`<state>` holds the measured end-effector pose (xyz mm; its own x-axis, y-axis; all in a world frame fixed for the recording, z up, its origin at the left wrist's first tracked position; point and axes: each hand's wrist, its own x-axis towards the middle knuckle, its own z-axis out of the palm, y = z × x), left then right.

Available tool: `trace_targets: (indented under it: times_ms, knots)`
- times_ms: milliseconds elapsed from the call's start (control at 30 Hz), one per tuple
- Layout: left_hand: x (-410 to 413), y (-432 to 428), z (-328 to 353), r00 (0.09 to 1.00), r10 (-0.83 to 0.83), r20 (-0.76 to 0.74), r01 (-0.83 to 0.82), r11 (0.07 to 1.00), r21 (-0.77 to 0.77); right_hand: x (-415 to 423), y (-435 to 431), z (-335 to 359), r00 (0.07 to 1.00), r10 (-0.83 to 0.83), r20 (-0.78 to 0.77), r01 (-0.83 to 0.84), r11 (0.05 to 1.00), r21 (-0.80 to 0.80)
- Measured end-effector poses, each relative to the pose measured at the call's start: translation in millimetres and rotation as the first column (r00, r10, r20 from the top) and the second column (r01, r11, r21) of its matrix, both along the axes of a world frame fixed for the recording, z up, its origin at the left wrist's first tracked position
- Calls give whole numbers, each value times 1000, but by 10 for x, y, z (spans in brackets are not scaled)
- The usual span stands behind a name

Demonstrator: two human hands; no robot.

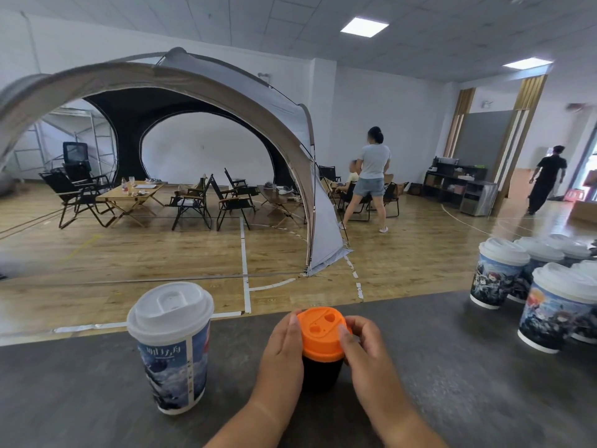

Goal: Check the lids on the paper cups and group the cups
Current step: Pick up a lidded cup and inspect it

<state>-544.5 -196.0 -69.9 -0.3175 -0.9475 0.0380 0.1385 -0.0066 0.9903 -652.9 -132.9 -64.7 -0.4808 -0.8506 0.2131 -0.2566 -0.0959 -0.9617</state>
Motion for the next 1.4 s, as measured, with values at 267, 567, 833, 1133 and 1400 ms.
trace_targets:
  times_ms: [267,567,833,1133,1400]
  knots:
    - [0,34,21,999,29,22,-29,999,16,0,7,0,998,56,-11,-56,998,-14]
    - [-6,10,36,998,-9,-67,18,991,136,-3,10,17,1000,10,-11,-10,999,31]
    - [4,52,57,1000,-2,-5,2,1000,25,5,12,-17,998,55,-24,-54,998,43]
    - [-1,3,22,999,-13,-44,19,990,139,-7,7,21,999,25,33,-26,999,19]
    - [49,74,42,999,28,-19,-29,999,-38,12,38,38,996,87,0,-86,992,90]
